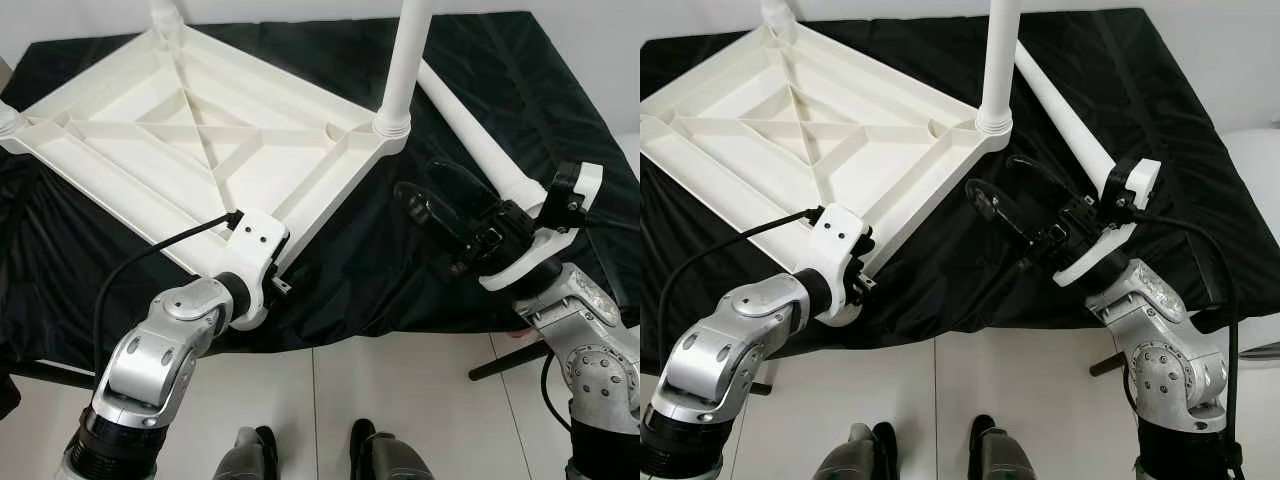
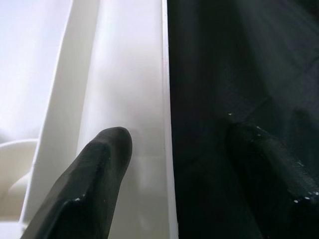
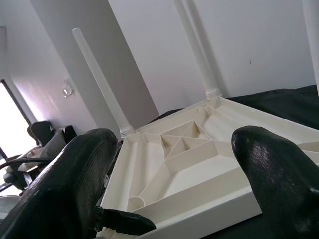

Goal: Building children table

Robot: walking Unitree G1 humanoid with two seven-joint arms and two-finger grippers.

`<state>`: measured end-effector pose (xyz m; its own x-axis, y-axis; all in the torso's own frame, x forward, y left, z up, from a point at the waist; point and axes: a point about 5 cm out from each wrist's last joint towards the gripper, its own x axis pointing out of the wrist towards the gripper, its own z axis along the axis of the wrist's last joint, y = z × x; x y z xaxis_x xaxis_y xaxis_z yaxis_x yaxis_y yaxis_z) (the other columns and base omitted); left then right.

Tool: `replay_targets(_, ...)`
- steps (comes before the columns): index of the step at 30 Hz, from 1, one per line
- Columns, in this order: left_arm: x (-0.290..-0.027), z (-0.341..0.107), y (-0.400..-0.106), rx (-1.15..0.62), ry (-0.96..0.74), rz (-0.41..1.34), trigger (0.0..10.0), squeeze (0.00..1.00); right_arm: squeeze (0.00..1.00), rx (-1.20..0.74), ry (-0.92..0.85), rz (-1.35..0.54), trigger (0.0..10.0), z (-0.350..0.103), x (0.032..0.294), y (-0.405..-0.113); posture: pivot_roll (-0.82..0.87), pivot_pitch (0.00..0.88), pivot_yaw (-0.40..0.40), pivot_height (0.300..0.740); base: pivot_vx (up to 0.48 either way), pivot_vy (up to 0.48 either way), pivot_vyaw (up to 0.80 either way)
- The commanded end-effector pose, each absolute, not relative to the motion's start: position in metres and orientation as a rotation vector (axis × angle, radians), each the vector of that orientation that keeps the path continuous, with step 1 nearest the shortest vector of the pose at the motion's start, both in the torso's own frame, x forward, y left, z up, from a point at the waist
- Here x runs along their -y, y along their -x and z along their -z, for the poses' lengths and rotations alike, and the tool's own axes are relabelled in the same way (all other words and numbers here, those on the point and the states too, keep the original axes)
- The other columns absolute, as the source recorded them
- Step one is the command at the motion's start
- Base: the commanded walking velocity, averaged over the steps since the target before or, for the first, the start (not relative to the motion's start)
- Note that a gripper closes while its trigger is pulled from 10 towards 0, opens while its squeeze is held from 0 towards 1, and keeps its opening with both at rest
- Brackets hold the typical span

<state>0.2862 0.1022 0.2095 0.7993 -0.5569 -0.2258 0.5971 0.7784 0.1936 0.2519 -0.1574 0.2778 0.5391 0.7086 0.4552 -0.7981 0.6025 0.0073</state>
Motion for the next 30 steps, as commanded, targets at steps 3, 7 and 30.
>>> replay_targets(3,-0.111,-0.198,-0.291,-0.224,-0.294,0.53,10.0,0.0,0.0,0.438,-0.231,-0.926,10.0,-0.278,0.153,-0.247,-0.05,0.223,0.072,0.74,0.0,0.0,0.0)
replay_targets(7,-0.113,-0.198,-0.296,-0.236,-0.307,0.506,10.0,0.0,0.0,0.435,-0.237,-0.919,10.0,-0.277,0.153,-0.246,-0.04,0.221,0.073,0.74,0.0,0.0,0.0)
replay_targets(30,-0.1,-0.198,-0.306,-0.272,-0.197,0.505,0.0,0.0,0.0,0.427,-0.242,-0.905,10.0,-0.274,0.15,-0.247,-0.04,0.219,0.07,0.74,0.0,0.0,0.0)
